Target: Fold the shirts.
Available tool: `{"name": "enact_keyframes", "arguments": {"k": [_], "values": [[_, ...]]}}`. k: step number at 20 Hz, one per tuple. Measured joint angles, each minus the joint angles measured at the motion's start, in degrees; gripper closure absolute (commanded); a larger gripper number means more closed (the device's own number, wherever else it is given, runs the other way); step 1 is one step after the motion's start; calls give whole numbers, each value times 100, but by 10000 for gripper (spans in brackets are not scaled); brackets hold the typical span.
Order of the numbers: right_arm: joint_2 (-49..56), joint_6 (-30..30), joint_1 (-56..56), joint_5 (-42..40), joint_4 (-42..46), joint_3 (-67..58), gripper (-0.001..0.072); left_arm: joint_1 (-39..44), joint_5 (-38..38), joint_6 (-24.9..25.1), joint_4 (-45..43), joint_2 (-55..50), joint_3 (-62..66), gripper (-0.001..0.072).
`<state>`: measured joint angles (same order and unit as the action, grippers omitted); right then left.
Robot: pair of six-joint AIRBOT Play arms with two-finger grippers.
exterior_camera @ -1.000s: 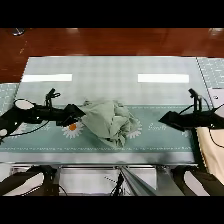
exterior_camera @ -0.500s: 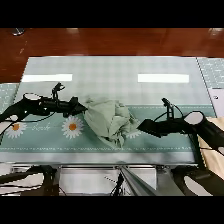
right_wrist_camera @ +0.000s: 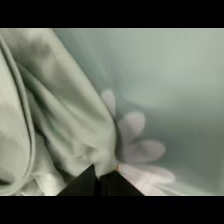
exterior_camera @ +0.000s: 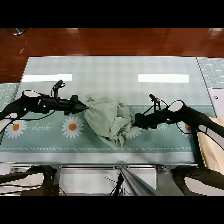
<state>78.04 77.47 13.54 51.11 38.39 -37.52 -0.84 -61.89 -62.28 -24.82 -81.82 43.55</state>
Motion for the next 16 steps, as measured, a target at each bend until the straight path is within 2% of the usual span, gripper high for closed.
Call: {"name": "enact_keyframes", "arguments": {"k": [3,5,11,13,16], "values": [[96,-142,-151,315,195,-640,692,-92,-299,157,-11,101,92,684],[-2,-24,-420,640,553,-1572,693,-219,-437,240,-15,321,409,685],[-216,625,-981,1676,1676,-5886,693,-387,-481,286,-24,1246,2922,684],[-352,726,-1036,1985,1888,-7163,693,-404,-459,79,-310,1543,3888,685],[-940,743,-1073,2177,2245,-8111,692,-437,-452,-566,-1438,2116,5069,684]]}}
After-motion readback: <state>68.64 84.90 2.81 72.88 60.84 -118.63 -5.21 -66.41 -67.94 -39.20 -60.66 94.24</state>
